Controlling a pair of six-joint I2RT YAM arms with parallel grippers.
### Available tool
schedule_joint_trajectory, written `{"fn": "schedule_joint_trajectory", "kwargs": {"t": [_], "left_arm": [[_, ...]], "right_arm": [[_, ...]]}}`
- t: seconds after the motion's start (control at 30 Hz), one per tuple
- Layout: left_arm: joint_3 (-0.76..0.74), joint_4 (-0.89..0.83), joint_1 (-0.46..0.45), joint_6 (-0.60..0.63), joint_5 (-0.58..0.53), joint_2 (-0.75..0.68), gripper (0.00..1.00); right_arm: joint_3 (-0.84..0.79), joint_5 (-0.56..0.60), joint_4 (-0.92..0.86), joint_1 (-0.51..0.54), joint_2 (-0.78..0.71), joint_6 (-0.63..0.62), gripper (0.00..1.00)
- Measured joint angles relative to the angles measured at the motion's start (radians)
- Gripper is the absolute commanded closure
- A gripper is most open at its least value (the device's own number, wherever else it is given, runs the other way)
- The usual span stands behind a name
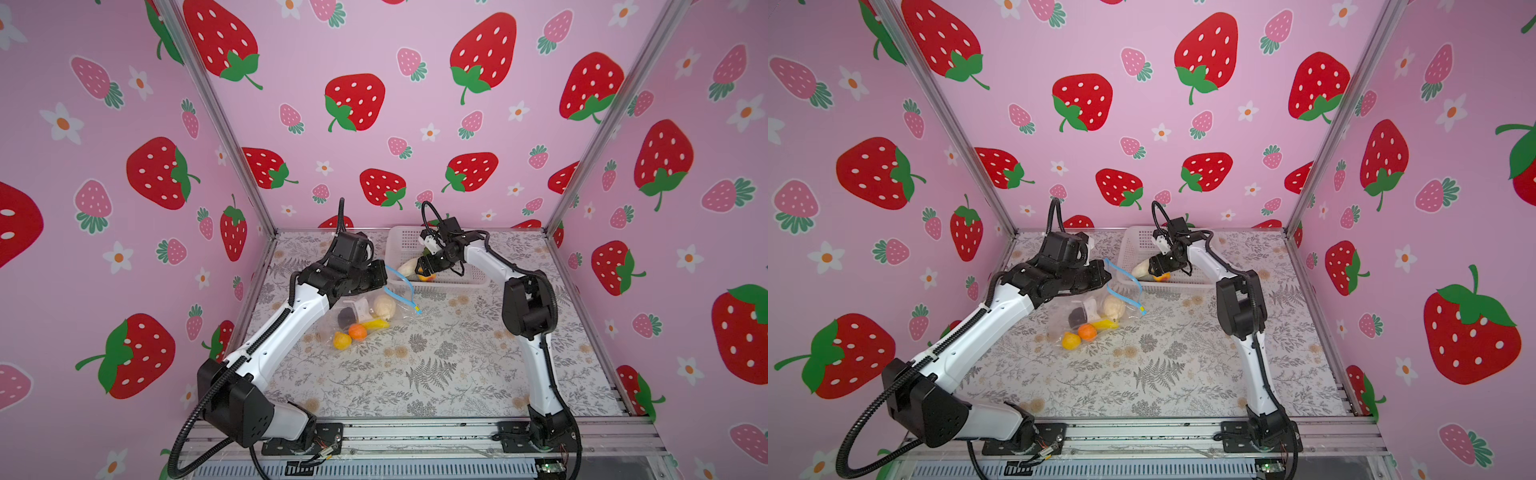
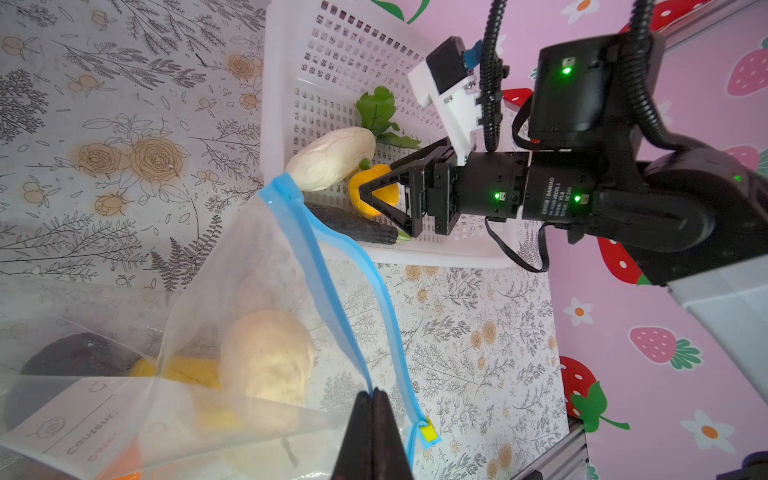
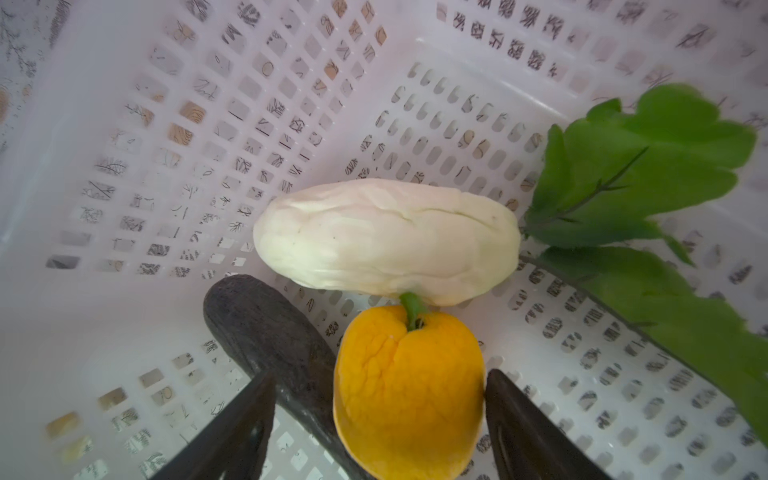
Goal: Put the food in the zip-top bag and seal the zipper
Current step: 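Lower the right gripper and close it on the yellow pepper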
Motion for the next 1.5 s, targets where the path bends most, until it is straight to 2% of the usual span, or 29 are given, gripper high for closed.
{"fn": "schedule_joint_trajectory", "kwargs": {"t": [0.53, 0.83, 1.5], "left_arm": [[-0.016, 0.006, 0.000, -0.001, 0.000, 0.000, 1.00], [-0.016, 0.006, 0.000, -0.001, 0.000, 0.000, 1.00], [-0.018, 0.006, 0.000, -0.002, 0.000, 0.000, 1.00]], "right_arm": [[0.051, 0.092, -0.045, 0.016, 0.046, -0.015, 0.26], [0.055, 0.116, -0.054, 0.028, 0.059, -0.015, 0.24], [0.084, 0.120, -0.057, 0.031, 0.059, -0.005, 0.40]]}}
